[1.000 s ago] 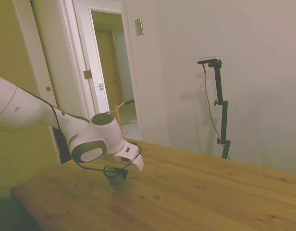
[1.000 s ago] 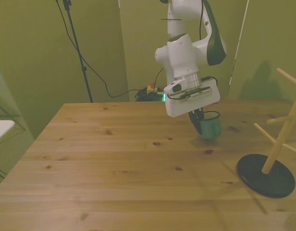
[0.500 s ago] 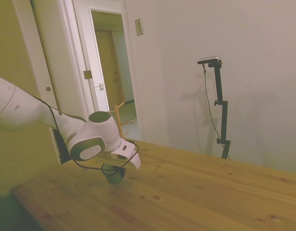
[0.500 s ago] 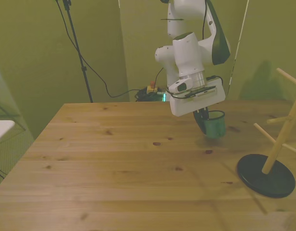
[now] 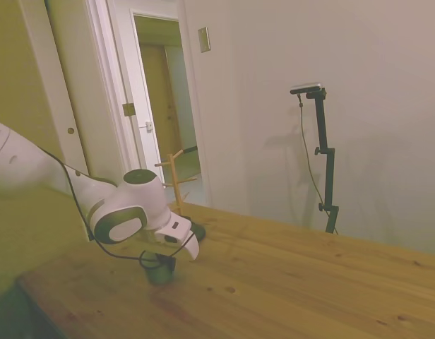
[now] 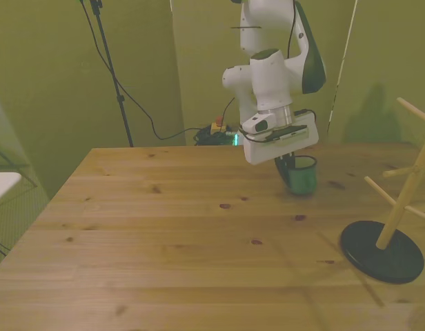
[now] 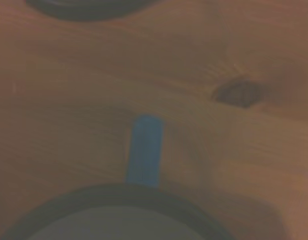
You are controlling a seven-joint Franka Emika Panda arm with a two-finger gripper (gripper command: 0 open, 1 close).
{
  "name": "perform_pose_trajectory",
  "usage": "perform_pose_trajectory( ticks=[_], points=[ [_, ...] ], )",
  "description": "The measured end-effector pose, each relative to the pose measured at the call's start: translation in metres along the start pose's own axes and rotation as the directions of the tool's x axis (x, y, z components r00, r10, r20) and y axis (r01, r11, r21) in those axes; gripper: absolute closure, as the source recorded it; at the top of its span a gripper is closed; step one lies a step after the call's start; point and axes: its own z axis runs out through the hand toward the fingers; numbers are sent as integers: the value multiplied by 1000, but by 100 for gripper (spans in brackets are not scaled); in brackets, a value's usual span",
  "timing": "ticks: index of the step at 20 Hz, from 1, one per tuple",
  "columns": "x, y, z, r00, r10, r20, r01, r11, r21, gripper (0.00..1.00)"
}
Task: Unload the mug
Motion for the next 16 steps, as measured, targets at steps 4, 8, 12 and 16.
perform_pose_trajectory(
  ticks=[4, 8, 12, 16],
  points=[
    [10, -5, -11, 985, 135, 109, -121, 985, -123, 100],
    [44, -21, -20, 942, 289, 170, -248, 941, -229, 100],
    [65, -23, -15, 916, 375, 143, -324, 901, -288, 100],
    [71, -17, -8, 907, 412, 88, -364, 872, -328, 100]
  ],
)
